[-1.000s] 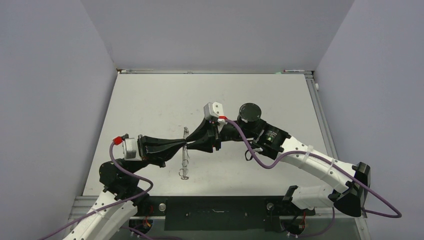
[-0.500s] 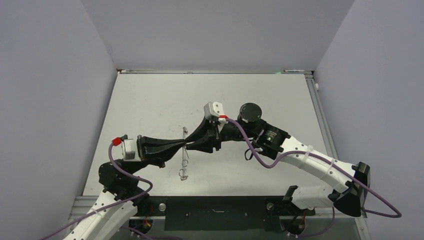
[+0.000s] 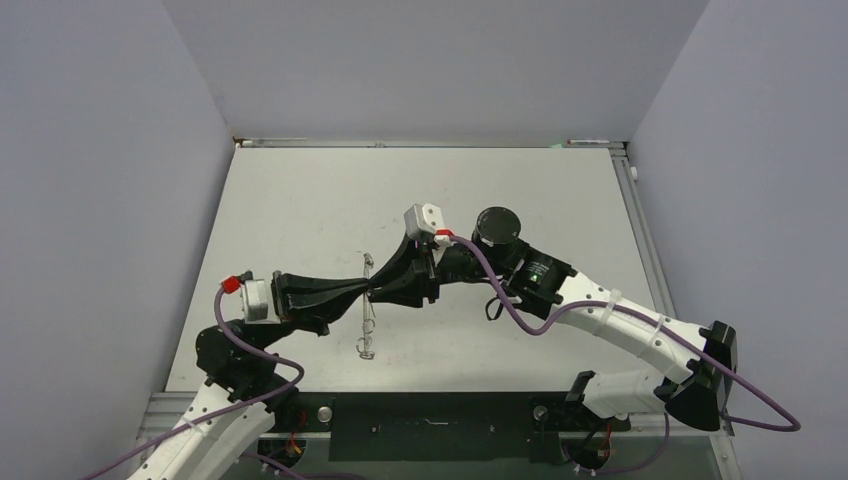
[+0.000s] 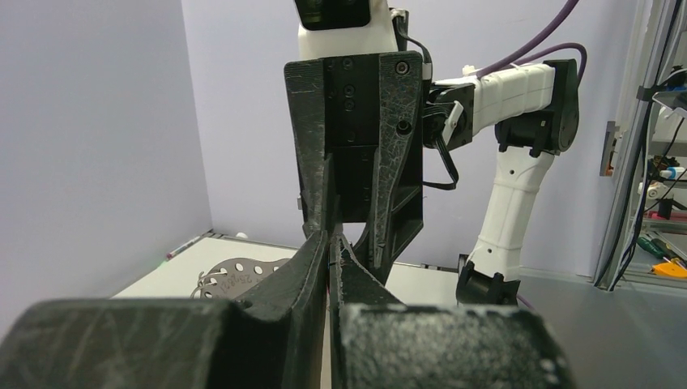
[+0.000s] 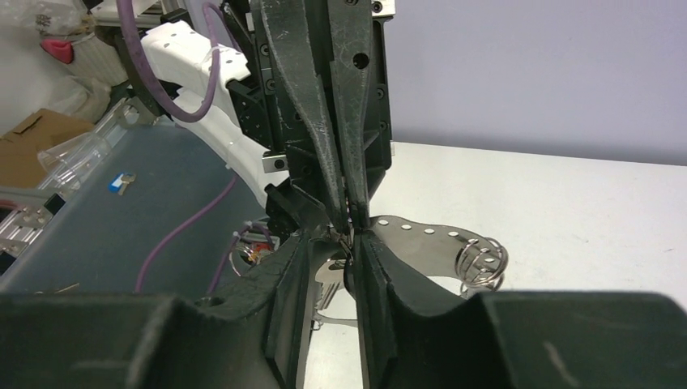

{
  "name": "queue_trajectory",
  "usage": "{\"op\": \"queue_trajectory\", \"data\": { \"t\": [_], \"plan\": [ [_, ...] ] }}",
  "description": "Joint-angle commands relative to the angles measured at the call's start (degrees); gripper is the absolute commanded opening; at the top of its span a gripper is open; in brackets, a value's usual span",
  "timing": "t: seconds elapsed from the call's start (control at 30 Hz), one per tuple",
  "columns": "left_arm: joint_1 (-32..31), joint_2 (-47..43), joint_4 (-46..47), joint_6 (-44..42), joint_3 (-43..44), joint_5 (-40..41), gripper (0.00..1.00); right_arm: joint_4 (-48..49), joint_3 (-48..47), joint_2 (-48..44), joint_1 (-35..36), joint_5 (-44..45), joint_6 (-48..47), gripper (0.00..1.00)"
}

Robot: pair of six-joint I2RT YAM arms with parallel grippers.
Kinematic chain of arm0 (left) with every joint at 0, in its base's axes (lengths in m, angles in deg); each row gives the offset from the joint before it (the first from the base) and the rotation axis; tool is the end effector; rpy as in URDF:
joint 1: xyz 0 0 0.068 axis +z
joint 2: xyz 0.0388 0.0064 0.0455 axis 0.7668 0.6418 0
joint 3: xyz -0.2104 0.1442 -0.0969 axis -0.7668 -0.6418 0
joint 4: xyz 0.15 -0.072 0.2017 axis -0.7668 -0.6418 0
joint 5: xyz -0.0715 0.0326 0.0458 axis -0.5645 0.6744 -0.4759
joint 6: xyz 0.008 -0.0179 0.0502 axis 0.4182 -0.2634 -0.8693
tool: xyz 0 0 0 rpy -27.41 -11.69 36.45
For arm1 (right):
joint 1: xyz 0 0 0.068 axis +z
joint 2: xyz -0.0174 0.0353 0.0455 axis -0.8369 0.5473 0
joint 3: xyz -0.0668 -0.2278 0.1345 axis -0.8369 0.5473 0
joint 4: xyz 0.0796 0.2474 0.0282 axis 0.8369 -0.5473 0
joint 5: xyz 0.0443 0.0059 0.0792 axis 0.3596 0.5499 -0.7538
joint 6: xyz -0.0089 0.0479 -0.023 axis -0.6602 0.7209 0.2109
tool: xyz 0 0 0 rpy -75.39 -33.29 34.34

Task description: Put the keys on the keyring

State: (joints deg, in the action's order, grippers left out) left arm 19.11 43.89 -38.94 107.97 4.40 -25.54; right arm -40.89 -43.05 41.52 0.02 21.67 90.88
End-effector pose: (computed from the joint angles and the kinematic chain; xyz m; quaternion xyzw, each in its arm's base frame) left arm 0.0756 -0.0687 0.3398 0.2824 0.3933 -0.5256 0.6995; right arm 0.1337 0.2542 0.4027 -0.5423 0.4430 0.5898 0.4023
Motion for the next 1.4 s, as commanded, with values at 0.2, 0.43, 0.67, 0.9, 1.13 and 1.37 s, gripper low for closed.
{"op": "queue_trajectory", "data": {
  "t": [0.2,0.43,0.67,0.9,1.13,1.37],
  "plan": [
    [0.46,-0.28,0.82,-0.33,-0.14,2.47,0.0,5.49,-2.07,0.37,1.93,-3.4,0.01,0.05],
    [0.55,-0.71,-0.42,-0.38,-0.1,2.53,0.0,3.88,-1.94,-0.51,1.93,-2.41,-1.65,0.05],
    [0.55,-2.1,-5.08,-1.93,0.71,4.08,0.25,-2.21,-3.63,-0.91,1.93,0.83,-5.5,0.05],
    [0.46,-3.71,-10.17,-3.68,1.95,5.65,0.54,-7.2,-4.67,-1.12,1.9,3.92,-7.68,0.05],
    [0.46,-6.04,-20.02,-9.8,5.5,5.43,0.6,-19.3,-8.23,-0.79,2.0,9.11,-13.0,0.05],
    [0.46,-4.9,-41.84,-21.36,14.58,-0.98,0.57,-33.64,-13.93,0.68,2.77,17.05,-20.21,0.05]
  ]
}}
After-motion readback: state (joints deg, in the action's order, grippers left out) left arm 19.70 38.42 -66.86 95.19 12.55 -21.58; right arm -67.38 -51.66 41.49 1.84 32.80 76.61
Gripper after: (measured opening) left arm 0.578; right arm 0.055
